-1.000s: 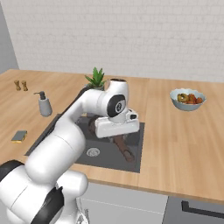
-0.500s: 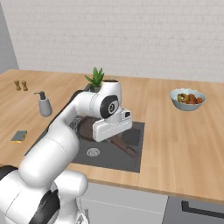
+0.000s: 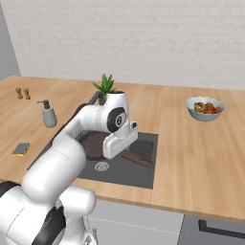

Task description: Pick the pan and sponge and place them into the sink. Then turn on the water.

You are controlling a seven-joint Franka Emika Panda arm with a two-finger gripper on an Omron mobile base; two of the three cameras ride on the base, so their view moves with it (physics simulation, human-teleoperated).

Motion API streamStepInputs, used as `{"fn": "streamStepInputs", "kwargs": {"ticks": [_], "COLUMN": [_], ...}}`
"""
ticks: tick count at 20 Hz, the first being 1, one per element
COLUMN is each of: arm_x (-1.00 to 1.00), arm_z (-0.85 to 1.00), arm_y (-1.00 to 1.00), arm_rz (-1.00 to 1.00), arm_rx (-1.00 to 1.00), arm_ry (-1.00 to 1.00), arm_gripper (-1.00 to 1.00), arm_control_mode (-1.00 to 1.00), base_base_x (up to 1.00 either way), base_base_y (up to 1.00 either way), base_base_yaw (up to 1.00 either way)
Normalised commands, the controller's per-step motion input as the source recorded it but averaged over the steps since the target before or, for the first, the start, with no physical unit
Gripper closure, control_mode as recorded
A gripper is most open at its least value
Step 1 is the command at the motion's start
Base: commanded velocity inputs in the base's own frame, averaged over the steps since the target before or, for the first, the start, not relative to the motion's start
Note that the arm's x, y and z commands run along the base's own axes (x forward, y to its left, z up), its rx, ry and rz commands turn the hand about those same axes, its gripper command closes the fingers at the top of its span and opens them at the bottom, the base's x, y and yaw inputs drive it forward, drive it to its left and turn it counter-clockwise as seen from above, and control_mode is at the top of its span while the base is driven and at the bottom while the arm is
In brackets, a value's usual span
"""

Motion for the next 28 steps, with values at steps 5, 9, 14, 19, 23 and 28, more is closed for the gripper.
{"fn": "streamStepInputs", "kwargs": {"ticks": [5, 9, 14, 19, 23, 28], "arm_x": [0.33, 0.43, 0.36, 0.2, 0.07, 0.0], "arm_z": [-0.26, -0.2, -0.17, -0.18, -0.23, -0.29], "arm_y": [0.09, 0.0, 0.07, 0.22, 0.11, 0.0], "arm_rz": [0.12, 0.07, 0.03, 0.0, 0.0, 0.0], "arm_rx": [0.0, 0.0, 0.0, 0.0, 0.0, 0.0], "arm_ry": [0.08, 0.12, 0.12, 0.07, 0.04, 0.0], "arm_gripper": [1.0, 1.0, 1.0, 1.0, 1.0, 1.0], "arm_control_mode": [-1.0, -1.0, -1.0, -1.0, -1.0, -1.0], "base_base_x": [0.0, 0.0, 0.0, 0.0, 0.0, 0.0], "base_base_y": [0.0, 0.0, 0.0, 0.0, 0.0, 0.0], "base_base_yaw": [0.0, 0.0, 0.0, 0.0, 0.0, 0.0]}}
